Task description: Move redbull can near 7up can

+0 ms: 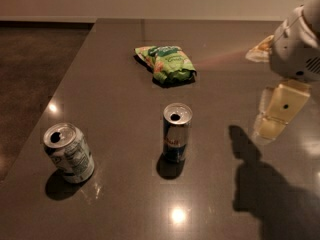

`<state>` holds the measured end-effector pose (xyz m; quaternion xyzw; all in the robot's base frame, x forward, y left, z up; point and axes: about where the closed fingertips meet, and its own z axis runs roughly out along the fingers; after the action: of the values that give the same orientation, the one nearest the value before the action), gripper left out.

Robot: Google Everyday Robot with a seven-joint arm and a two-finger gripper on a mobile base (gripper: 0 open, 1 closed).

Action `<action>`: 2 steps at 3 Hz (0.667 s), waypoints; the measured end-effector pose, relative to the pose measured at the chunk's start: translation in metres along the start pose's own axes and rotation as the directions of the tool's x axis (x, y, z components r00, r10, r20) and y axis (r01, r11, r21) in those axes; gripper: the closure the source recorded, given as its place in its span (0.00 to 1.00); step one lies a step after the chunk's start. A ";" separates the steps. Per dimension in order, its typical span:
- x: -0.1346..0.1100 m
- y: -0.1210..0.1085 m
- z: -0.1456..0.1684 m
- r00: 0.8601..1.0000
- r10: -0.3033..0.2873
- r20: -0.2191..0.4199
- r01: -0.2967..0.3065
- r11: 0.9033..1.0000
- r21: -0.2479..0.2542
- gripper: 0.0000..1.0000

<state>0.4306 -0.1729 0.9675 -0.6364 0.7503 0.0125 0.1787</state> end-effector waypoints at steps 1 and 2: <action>-0.034 0.024 0.024 0.994 -0.060 0.090 0.065 0.996 -0.054 0.00; -0.061 0.040 0.046 0.983 -0.094 0.159 0.109 0.990 -0.089 0.00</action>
Offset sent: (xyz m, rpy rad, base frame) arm -0.0257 0.1157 -0.0582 0.2130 0.0706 0.2310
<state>0.4114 -0.0963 0.9330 -0.6788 0.6993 0.0893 0.2056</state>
